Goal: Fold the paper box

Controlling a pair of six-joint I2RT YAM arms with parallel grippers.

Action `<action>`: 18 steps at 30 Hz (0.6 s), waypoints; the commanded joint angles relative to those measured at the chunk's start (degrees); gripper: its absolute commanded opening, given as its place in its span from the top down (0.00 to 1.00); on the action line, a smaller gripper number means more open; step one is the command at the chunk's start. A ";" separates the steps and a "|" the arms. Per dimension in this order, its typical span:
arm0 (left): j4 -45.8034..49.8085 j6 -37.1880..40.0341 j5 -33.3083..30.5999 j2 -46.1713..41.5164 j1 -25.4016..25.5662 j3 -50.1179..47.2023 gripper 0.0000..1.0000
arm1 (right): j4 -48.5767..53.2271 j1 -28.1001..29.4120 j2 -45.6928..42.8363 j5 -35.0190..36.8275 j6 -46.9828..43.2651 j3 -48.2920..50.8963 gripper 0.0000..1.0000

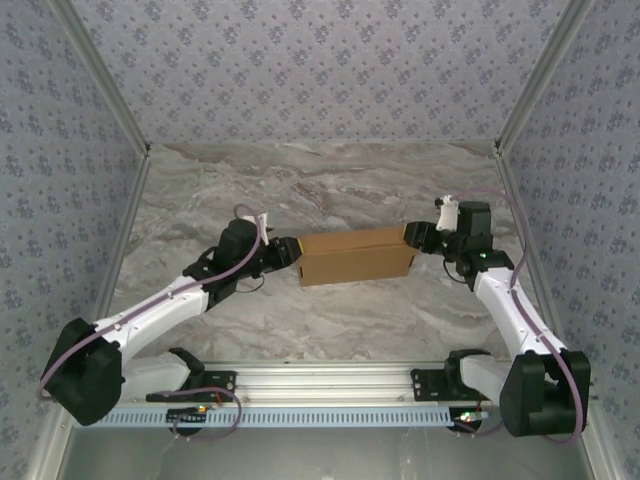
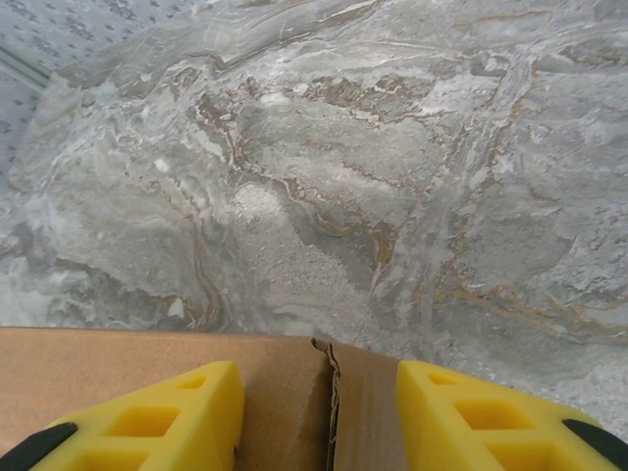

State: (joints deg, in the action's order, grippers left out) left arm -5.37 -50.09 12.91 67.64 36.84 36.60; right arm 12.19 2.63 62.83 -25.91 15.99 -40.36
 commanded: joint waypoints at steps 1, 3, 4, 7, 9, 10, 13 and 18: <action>7.50 -2.12 0.19 2.68 0.19 -3.92 0.71 | 12.75 -0.90 2.05 -6.22 0.08 4.78 0.56; 7.31 -1.65 0.34 3.02 0.17 -2.67 0.71 | 11.26 -1.81 1.71 -8.78 1.49 4.59 0.59; 7.21 -1.46 0.49 3.39 0.19 -1.90 0.71 | 10.50 -2.15 1.52 -10.32 2.27 4.49 0.60; 6.93 -0.98 0.74 4.57 0.23 -0.33 0.71 | 9.83 -2.61 1.33 -13.37 3.35 3.83 0.64; 6.42 -1.19 0.81 5.17 0.51 -0.56 0.71 | 10.35 -2.71 1.33 -13.30 3.03 4.20 0.68; 6.05 -1.45 0.66 5.37 0.68 -1.09 0.71 | 10.85 -2.65 1.33 -12.51 2.63 4.77 0.70; 3.99 -3.00 0.19 5.24 0.80 -3.89 0.71 | 11.18 -2.59 1.18 -10.49 2.38 7.27 0.71; 4.61 -1.53 -1.05 4.73 0.82 -1.22 0.71 | 10.05 -1.69 0.22 -10.21 3.76 5.40 0.66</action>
State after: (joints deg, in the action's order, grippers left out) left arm -10.70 -52.62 12.16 69.47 36.67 36.07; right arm 9.58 -1.10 61.49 -33.87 19.49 -37.52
